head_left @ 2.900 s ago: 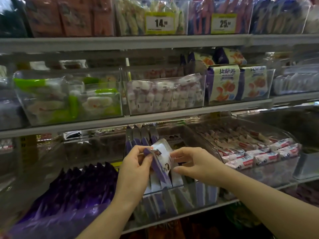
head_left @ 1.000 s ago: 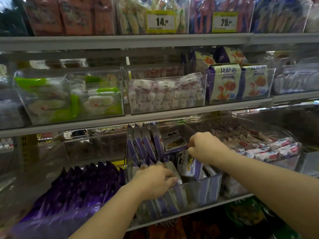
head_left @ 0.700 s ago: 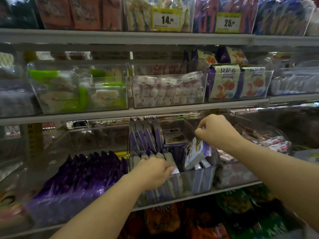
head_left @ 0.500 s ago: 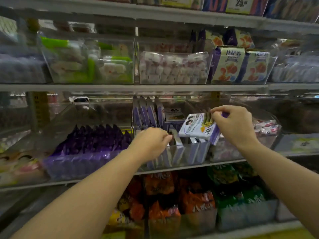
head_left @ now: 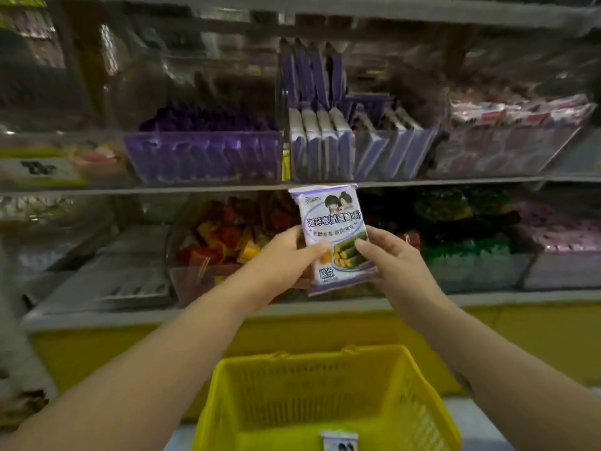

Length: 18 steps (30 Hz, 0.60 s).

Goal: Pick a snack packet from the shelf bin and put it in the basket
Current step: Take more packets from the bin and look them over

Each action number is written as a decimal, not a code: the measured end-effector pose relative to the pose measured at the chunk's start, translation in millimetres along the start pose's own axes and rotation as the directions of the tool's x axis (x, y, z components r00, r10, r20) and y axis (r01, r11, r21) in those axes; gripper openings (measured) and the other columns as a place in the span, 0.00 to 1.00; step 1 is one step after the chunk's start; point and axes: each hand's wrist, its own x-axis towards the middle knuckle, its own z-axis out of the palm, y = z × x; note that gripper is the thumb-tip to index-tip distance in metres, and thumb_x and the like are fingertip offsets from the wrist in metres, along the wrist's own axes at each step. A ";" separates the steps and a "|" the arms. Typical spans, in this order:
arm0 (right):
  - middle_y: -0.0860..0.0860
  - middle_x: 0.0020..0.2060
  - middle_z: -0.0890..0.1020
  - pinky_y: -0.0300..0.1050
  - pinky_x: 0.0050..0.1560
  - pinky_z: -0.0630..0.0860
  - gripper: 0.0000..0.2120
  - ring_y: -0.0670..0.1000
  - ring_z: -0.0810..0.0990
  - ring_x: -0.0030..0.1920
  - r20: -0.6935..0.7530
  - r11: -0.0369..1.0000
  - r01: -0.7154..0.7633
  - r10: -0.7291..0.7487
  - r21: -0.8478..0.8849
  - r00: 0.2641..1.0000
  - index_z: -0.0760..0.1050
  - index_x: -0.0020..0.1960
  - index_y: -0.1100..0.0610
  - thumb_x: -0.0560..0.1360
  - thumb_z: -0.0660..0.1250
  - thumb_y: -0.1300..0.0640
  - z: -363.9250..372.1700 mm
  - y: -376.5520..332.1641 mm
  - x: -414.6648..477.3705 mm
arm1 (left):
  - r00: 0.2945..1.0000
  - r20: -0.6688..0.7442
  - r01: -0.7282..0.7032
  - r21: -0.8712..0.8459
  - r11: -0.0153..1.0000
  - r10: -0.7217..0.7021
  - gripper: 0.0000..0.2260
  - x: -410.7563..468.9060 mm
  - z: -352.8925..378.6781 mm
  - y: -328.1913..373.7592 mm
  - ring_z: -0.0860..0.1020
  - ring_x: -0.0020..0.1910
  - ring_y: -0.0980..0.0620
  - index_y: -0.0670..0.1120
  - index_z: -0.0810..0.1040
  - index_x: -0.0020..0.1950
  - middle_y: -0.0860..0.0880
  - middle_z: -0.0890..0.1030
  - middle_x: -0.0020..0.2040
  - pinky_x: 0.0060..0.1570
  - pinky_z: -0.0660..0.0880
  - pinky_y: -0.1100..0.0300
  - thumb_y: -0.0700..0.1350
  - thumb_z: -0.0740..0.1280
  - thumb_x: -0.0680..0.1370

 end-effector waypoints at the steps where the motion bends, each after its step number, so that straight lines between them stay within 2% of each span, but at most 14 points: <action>1: 0.55 0.45 0.86 0.52 0.48 0.78 0.10 0.58 0.83 0.46 0.053 0.999 -0.032 0.031 0.013 0.998 0.79 0.55 0.53 0.74 0.69 0.56 -0.7 5.7 -1.3 | 0.999 0.037 0.030 0.019 0.999 -0.030 0.06 -5.0 -3.3 -11.3 0.83 0.37 0.57 0.53 0.75 0.55 0.56 0.85 0.42 0.32 0.77 0.64 0.43 0.64 0.80; 4: 0.56 0.50 0.85 0.50 0.44 0.81 0.20 0.58 0.85 0.49 0.169 0.991 -0.127 0.117 0.044 0.979 0.79 0.57 0.53 0.68 0.71 0.45 -3.0 19.8 -2.9 | 0.985 0.125 0.118 -0.006 0.993 -0.117 0.12 -14.8 -4.9 -43.4 0.84 0.45 0.54 0.51 0.73 0.61 0.51 0.85 0.52 0.38 0.80 0.60 0.43 0.66 0.79; 7: 0.56 0.49 0.86 0.50 0.46 0.81 0.15 0.56 0.85 0.50 0.165 0.987 -0.147 0.135 0.064 0.977 0.83 0.50 0.51 0.67 0.70 0.46 -5.6 38.0 -3.1 | 0.975 0.154 0.165 -0.027 0.986 -0.159 0.17 -18.4 3.1 -70.9 0.83 0.51 0.53 0.52 0.73 0.62 0.53 0.85 0.54 0.46 0.81 0.54 0.39 0.70 0.76; 9: 0.57 0.47 0.86 0.46 0.43 0.81 0.10 0.56 0.85 0.48 0.168 0.982 -0.173 0.160 0.071 0.973 0.83 0.47 0.51 0.69 0.69 0.49 -5.9 48.3 -4.6 | 0.979 0.150 0.145 -0.031 0.989 -0.139 0.17 -18.0 10.4 -82.2 0.84 0.49 0.56 0.53 0.75 0.59 0.57 0.85 0.50 0.42 0.81 0.59 0.37 0.72 0.74; 10: 0.58 0.47 0.86 0.45 0.42 0.81 0.09 0.56 0.85 0.47 0.179 0.980 -0.186 0.170 0.073 0.969 0.83 0.48 0.53 0.71 0.68 0.52 -6.1 51.9 -5.5 | 0.988 0.112 0.117 -0.059 0.991 -0.110 0.16 -16.8 13.2 -85.8 0.84 0.49 0.57 0.53 0.76 0.57 0.57 0.85 0.50 0.42 0.80 0.61 0.39 0.73 0.73; 12: 0.57 0.48 0.86 0.44 0.41 0.81 0.08 0.55 0.85 0.47 0.195 0.980 -0.193 0.179 0.057 0.964 0.80 0.53 0.54 0.76 0.66 0.55 -5.3 57.3 -7.3 | 0.997 -0.033 0.067 -0.145 0.987 -0.072 0.12 -13.5 15.5 -89.6 0.84 0.50 0.56 0.53 0.78 0.54 0.56 0.85 0.50 0.47 0.79 0.59 0.50 0.71 0.71; 14: 0.53 0.48 0.86 0.42 0.41 0.80 0.07 0.52 0.85 0.48 0.194 0.983 -0.181 0.172 0.029 0.966 0.79 0.53 0.51 0.79 0.64 0.57 -3.0 63.0 -9.3 | 0.989 -0.131 0.043 -0.236 0.971 -0.075 0.15 -11.3 14.0 -93.1 0.84 0.49 0.54 0.54 0.81 0.52 0.53 0.86 0.50 0.47 0.79 0.57 0.57 0.68 0.69; 18: 0.50 0.49 0.86 0.39 0.41 0.79 0.08 0.49 0.85 0.48 0.203 0.985 -0.172 0.163 0.026 0.966 0.80 0.54 0.49 0.78 0.64 0.56 3.0 69.3 -12.4 | 0.983 -0.146 0.052 -0.358 0.932 -0.110 0.15 -9.8 11.4 -97.4 0.84 0.50 0.48 0.50 0.82 0.53 0.47 0.85 0.51 0.46 0.80 0.54 0.55 0.68 0.70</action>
